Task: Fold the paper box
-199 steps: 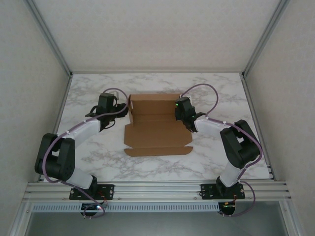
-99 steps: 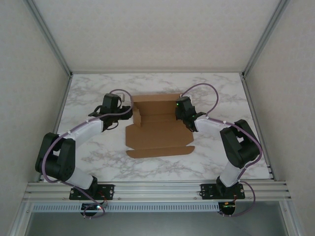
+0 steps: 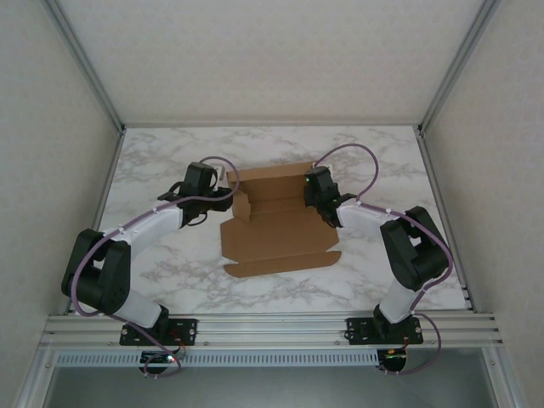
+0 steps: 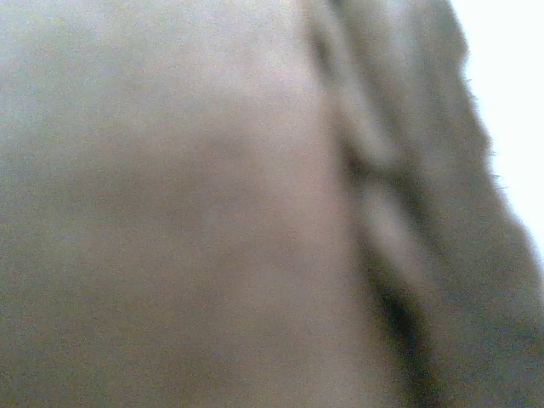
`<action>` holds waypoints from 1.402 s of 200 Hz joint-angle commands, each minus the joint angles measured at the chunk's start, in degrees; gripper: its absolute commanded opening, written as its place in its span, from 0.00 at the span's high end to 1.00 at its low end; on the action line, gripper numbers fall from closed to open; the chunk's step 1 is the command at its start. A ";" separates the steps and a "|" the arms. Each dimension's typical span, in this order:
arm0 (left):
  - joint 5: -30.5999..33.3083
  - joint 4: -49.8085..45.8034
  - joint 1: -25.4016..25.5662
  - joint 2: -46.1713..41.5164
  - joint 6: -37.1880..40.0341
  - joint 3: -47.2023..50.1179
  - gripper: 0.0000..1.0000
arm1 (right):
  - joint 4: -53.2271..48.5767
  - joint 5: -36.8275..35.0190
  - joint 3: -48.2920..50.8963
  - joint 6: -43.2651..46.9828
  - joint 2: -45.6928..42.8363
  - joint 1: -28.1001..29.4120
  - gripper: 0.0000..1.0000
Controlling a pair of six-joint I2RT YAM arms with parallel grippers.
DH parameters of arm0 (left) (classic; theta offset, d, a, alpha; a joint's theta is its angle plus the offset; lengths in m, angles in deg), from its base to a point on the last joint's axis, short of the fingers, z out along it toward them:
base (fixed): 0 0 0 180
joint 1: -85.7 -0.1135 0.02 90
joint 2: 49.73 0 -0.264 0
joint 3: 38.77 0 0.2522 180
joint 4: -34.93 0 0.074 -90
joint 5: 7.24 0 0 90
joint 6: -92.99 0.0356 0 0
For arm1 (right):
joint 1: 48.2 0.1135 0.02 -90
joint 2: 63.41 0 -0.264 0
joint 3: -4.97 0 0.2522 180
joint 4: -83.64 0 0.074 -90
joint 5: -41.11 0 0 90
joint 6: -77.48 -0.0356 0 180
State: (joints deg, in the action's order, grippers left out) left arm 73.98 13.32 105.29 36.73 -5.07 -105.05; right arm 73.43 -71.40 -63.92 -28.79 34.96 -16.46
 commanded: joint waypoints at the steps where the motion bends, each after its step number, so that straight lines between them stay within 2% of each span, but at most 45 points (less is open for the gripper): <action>1: -2.64 -2.76 2.28 -0.29 2.42 -1.25 0.58 | -6.54 3.00 1.70 -0.36 1.76 0.36 1.00; 154: -2.74 -7.43 4.49 -3.97 3.39 0.26 0.56 | -8.09 1.34 0.64 -0.17 2.09 0.16 1.00; 207: 1.22 -6.62 4.40 -4.97 2.98 0.93 0.57 | -7.77 0.35 1.08 -1.03 1.48 -0.28 1.00; 266: 3.96 -4.19 3.28 -1.99 4.45 -1.69 0.56 | -6.55 1.71 1.43 -0.16 1.26 -0.54 1.00; 280: 4.46 -3.03 3.21 -3.86 3.93 -1.71 0.57 | -6.79 1.03 1.52 0.57 1.30 -0.51 1.00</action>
State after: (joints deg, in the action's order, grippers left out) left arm 76.14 8.31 109.10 33.80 -2.09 -104.96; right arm 73.25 -71.61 -63.97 -29.38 34.94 -16.72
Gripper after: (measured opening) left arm 0.438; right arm 0.088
